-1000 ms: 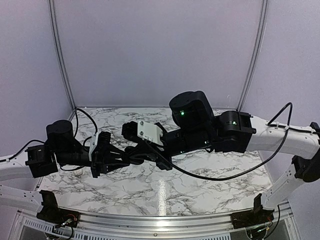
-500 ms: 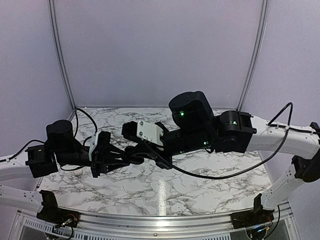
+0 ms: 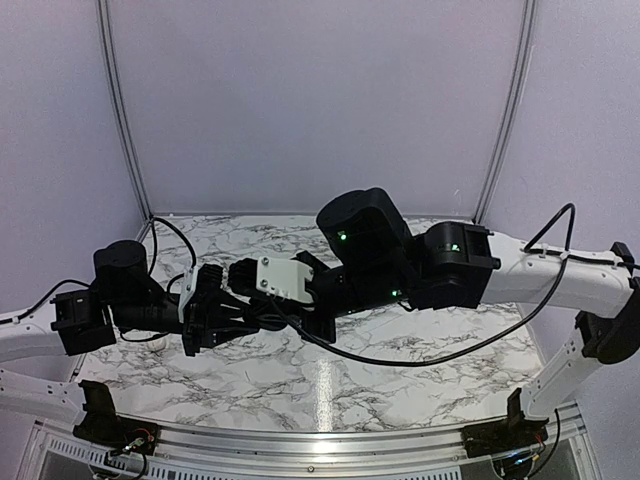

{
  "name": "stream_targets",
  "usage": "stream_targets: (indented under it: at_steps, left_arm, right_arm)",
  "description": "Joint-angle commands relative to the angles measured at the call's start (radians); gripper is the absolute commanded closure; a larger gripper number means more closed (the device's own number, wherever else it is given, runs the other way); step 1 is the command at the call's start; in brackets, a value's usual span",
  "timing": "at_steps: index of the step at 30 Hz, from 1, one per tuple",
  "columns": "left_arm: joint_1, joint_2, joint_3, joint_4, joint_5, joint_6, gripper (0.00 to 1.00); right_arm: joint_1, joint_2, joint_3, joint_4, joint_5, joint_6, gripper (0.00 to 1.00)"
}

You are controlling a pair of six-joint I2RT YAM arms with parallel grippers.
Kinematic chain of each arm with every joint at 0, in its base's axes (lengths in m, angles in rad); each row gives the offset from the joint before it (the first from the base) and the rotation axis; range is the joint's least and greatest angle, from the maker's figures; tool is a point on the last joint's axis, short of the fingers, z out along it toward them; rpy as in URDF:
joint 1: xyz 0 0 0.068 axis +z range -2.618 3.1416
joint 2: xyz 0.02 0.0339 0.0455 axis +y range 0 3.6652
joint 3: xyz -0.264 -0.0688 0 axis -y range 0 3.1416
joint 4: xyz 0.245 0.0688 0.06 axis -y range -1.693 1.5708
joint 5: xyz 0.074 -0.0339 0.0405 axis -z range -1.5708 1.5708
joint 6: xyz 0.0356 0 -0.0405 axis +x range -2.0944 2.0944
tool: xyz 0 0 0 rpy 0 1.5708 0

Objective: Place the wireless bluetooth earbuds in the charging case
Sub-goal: Insert the left earbud into the left side groove of the charging case.

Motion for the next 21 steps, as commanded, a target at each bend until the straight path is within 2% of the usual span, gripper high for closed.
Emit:
stream_targets:
  at_steps: [1, 5, 9, 21]
  left_arm:
    - [0.001, -0.012, 0.021, 0.052, 0.028, -0.002, 1.00]
    - [0.001, -0.012, 0.020, 0.052, 0.026, -0.004, 1.00]
    - [0.001, -0.009, 0.017, 0.052, 0.024, -0.007, 1.00]
    - [0.003, 0.006, 0.023, 0.053, 0.022, -0.010, 1.00]
  right_arm:
    - [0.011, 0.043, 0.049, -0.065, 0.033, -0.008, 0.99]
    - [0.011, 0.027, 0.045, -0.052, 0.054, -0.004, 0.89]
    - [0.011, -0.011, 0.018, -0.013, 0.063, -0.002, 0.87]
    - [0.011, -0.121, -0.052, 0.082, 0.034, 0.002, 0.69]
